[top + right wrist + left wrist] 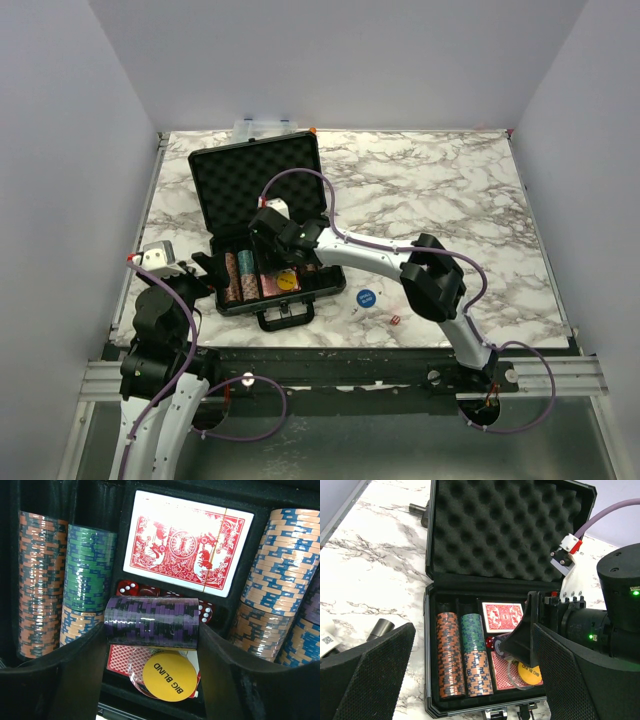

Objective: Pack up texas hold em set

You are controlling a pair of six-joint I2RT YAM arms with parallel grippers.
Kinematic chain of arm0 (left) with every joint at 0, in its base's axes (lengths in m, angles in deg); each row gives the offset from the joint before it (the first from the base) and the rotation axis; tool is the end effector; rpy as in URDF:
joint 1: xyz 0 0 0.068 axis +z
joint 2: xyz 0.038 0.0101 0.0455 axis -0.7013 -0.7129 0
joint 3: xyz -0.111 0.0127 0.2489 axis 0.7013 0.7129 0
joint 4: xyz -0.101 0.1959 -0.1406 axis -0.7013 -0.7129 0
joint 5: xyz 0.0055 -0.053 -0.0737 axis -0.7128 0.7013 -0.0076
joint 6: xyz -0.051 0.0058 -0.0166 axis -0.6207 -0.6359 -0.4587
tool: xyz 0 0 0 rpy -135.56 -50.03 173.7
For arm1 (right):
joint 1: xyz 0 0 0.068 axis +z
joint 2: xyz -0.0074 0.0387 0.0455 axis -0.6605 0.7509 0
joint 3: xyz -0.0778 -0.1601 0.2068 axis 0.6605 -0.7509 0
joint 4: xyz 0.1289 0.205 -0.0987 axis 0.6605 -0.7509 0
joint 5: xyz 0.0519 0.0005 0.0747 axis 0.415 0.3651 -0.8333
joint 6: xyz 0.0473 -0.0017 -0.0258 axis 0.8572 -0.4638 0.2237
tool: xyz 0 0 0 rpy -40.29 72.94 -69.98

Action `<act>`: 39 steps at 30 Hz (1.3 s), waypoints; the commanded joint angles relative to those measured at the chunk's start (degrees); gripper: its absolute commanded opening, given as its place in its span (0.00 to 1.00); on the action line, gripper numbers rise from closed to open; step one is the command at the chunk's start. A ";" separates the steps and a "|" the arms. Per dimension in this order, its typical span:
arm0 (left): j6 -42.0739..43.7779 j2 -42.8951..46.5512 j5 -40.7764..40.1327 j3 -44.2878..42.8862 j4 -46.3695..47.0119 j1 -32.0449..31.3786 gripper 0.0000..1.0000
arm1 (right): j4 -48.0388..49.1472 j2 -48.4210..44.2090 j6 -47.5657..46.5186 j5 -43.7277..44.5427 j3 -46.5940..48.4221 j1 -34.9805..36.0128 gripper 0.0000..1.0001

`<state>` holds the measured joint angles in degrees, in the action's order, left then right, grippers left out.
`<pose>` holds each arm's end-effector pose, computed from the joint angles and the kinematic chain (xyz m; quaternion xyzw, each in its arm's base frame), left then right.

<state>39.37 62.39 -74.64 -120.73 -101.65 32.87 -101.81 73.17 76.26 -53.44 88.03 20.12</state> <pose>0.0679 -0.0066 0.2873 -0.1272 0.7434 -0.1062 0.6479 0.2386 0.4223 0.2074 -0.1918 0.9245 0.1599 0.2879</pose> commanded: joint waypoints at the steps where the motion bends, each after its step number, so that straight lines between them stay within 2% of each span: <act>1: 0.49 -0.59 1.02 0.33 0.75 -0.12 0.99 | -0.79 1.48 -0.40 0.84 1.66 0.54 0.52; 3: 0.49 -0.70 1.07 0.34 0.77 -0.14 0.99 | -0.88 1.46 -0.42 0.84 1.94 0.53 0.46; 7: 0.49 -0.79 1.06 0.33 0.76 -0.13 0.99 | -0.92 0.89 -0.58 0.92 2.26 0.56 0.42; 16: 0.49 -0.98 1.05 0.38 0.75 -0.12 0.99 | -1.06 0.42 0.08 4.76 5.25 0.52 0.41; 27: 0.49 -0.91 0.96 0.33 0.75 -0.12 0.99 | -0.71 4.58 0.36 9.35 9.50 0.00 0.41; 39: 0.49 -0.90 1.00 0.40 0.77 -0.16 0.99 | 2.06 7.98 1.38 7.18 10.88 -1.95 0.40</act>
<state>39.39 61.67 -74.64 -120.73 -101.65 32.89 -102.11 79.27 76.94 -46.64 96.60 18.54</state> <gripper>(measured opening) 0.987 0.657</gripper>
